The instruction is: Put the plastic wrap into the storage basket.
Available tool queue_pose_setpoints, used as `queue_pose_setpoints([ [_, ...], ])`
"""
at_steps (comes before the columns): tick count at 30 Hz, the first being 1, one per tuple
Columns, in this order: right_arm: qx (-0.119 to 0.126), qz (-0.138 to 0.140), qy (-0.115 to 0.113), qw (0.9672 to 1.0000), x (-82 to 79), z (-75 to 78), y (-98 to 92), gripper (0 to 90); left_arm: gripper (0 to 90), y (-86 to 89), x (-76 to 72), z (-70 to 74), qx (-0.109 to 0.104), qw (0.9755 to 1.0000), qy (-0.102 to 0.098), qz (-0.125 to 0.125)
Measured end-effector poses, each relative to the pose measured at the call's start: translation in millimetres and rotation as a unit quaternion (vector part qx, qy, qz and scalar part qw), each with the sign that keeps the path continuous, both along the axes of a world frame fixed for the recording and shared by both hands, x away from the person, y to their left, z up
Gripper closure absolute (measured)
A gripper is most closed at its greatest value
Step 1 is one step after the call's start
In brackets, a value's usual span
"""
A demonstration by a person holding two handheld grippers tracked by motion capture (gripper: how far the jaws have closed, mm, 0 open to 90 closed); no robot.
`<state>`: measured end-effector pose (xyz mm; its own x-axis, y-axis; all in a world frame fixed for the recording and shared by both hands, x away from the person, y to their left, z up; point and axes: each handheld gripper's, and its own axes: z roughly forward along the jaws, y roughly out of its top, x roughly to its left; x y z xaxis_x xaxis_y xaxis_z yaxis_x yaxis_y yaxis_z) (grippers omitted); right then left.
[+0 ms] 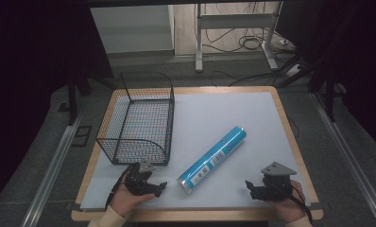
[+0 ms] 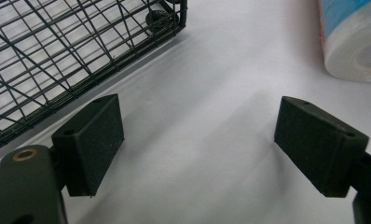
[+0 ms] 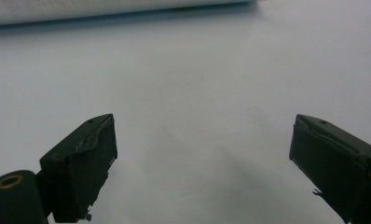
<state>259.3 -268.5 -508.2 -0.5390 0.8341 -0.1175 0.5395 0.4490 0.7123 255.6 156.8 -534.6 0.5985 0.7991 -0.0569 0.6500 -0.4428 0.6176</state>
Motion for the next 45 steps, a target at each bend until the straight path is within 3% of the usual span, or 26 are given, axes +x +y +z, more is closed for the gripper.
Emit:
queue_pose_setpoints([
  [13,-0.004,-0.012,-0.002,0.9999,-0.3,1.2,-5.1,8.3,15.0,-1.1,-0.3,2.5,0.0,1.0,0.002,0.0],
  [17,-0.003,-0.012,-0.002,0.9999,-0.3,0.6,-4.9,8.3,15.0,-0.5,-2.3,7.8,0.008,1.0,-0.003,-0.001],
  [29,-0.006,-0.008,-0.005,0.9999,-0.8,0.9,-4.7,8.3,15.4,-2.3,-5.9,23.7,-0.011,0.9999,0.0,0.004],
  [34,-0.004,-0.009,-0.004,0.9999,-0.7,0.8,-5.3,8.3,15.3,-7.1,-8.0,37.0,-0.016,0.9998,-0.001,-0.008],
  [45,-0.001,-0.006,-0.005,1.0,-1.6,1.3,-6.0,8.5,15.3,-16.9,-6.9,51.9,-0.017,0.9997,0.003,-0.017],
])
